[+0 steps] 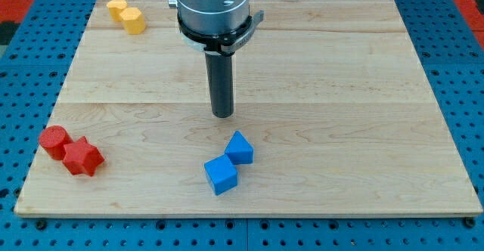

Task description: Push the red star slightly to left

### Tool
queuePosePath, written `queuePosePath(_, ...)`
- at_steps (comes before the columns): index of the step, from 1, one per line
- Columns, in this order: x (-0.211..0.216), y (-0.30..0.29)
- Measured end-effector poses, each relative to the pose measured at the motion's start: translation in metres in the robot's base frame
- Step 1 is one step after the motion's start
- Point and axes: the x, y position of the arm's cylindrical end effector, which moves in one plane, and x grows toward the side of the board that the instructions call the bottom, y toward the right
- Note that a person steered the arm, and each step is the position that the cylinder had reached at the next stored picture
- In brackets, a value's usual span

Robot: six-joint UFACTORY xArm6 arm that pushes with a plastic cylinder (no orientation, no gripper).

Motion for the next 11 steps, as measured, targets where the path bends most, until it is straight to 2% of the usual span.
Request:
queuePosePath(1,-0.005,0.005)
queuePosePath(2,-0.029,0.006)
queuePosePath(3,-0.020,-0.025)
queuePosePath(5,0.076,-0.058)
queuePosePath(6,0.101,-0.095)
queuePosePath(7,0.101,-0.124)
queuePosePath(8,0.107,-0.118)
queuePosePath(11,0.091,-0.198)
